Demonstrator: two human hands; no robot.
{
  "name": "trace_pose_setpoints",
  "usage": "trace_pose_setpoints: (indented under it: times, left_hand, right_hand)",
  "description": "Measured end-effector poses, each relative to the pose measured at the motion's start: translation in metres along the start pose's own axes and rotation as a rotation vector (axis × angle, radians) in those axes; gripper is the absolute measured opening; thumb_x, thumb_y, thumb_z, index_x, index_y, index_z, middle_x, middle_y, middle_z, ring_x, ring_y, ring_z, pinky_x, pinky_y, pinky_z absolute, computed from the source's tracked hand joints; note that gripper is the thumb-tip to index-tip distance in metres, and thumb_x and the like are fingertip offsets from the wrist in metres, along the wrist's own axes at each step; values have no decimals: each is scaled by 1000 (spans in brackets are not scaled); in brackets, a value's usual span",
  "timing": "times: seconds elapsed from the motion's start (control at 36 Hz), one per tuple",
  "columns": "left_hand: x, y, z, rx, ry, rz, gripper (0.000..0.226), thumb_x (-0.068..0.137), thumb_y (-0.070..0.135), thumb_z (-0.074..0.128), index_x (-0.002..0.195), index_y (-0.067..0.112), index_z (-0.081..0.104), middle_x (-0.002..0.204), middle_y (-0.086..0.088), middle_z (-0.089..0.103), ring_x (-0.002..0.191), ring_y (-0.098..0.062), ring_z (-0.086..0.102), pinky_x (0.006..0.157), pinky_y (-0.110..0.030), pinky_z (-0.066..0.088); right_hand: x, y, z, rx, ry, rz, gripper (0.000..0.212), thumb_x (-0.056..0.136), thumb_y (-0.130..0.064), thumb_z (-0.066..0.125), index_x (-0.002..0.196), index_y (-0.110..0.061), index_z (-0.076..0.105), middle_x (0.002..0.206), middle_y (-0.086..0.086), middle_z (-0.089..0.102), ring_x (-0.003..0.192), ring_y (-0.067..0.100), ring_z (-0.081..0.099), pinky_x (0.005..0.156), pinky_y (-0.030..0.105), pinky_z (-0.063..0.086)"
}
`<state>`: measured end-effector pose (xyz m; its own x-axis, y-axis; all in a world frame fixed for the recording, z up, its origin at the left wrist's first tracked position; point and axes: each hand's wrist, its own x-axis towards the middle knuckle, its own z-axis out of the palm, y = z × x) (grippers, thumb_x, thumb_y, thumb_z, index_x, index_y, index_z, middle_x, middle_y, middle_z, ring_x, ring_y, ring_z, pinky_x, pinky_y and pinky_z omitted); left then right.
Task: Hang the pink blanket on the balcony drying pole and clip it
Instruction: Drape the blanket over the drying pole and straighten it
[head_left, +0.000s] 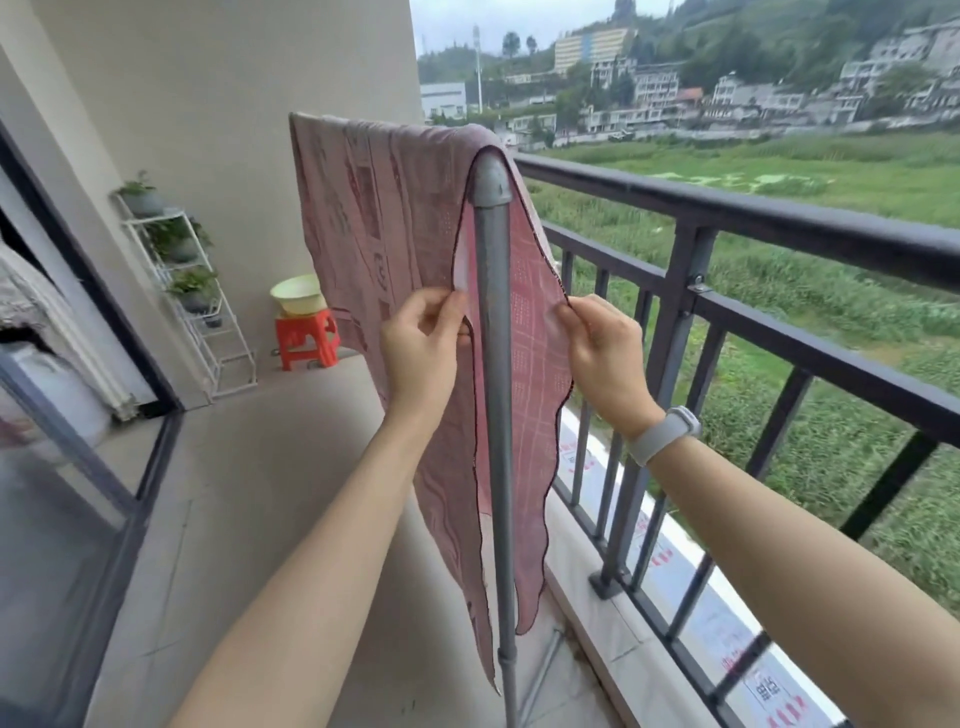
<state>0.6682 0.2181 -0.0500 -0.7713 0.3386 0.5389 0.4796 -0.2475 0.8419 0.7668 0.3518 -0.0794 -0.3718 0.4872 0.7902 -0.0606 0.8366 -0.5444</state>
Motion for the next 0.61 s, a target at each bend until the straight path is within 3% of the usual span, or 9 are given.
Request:
trace_pose_setpoints:
  times: [0.06, 0.14, 0.22, 0.33, 0.39, 0.44, 0.56, 0.61]
  left_hand:
    - [9, 13, 1, 9, 69, 61, 21, 89, 18, 58, 70, 27, 55, 60, 13, 54, 55, -4, 53, 60, -24, 45]
    - [28, 47, 2, 21, 164, 232, 10, 89, 15, 57, 80, 18, 56, 69, 14, 53, 61, 7, 50, 64, -11, 38]
    - [37, 76, 10, 62, 122, 404, 4, 85, 15, 60, 84, 17, 57, 79, 11, 54, 66, 4, 51, 67, -11, 39]
    - [22, 68, 20, 223, -14, 487, 32, 78, 20, 69, 104, 9, 56, 102, 0, 45, 96, -5, 51, 88, -12, 39]
    - [10, 52, 18, 267, -24, 498, 44, 77, 20, 71, 114, 3, 54, 112, -9, 46, 107, -15, 49, 97, -16, 37]
    - [1, 39, 15, 262, -36, 460, 50, 78, 14, 71, 121, 0, 50, 120, -10, 48, 114, -11, 45, 99, -10, 33]
    - [-7, 31, 12, 268, -29, 375, 51, 79, 13, 71, 123, -3, 50, 123, -15, 54, 116, -17, 49, 100, -11, 35]
    - [-7, 31, 12, 290, -2, 415, 46, 80, 11, 69, 120, -3, 54, 120, -14, 55, 114, -17, 50, 101, -16, 37]
  right_hand:
    - [-11, 13, -3, -61, -10, -3, 29, 92, -16, 48, 63, -18, 45, 58, -8, 38, 51, 12, 37, 49, 27, 29]
    - [-48, 40, -5, -125, -29, 41, 27, 91, -17, 49, 65, -10, 53, 63, -6, 41, 54, 13, 38, 50, 28, 29]
    - [-91, 67, -5, -182, -98, 159, 26, 91, -18, 51, 68, -8, 56, 63, -8, 41, 56, 16, 43, 50, 33, 36]
    - [-139, 93, -6, -202, -267, 402, 30, 92, -17, 52, 63, -9, 52, 61, -10, 41, 59, 19, 46, 57, 33, 35]
    - [-144, 94, -6, -183, -337, 452, 31, 93, -18, 51, 65, -4, 55, 63, -4, 47, 62, 20, 49, 61, 33, 36]
    - [-136, 87, -7, -127, -387, 465, 27, 93, -20, 51, 68, -12, 59, 72, 0, 53, 70, 17, 53, 67, 34, 42]
    - [-104, 61, -12, 22, -381, 411, 9, 91, -28, 53, 93, -25, 61, 91, -2, 57, 83, 12, 56, 78, 34, 48]
    - [-84, 42, -13, 101, -335, 351, 29, 89, -30, 57, 117, -26, 54, 106, -4, 58, 93, 9, 56, 84, 25, 46]
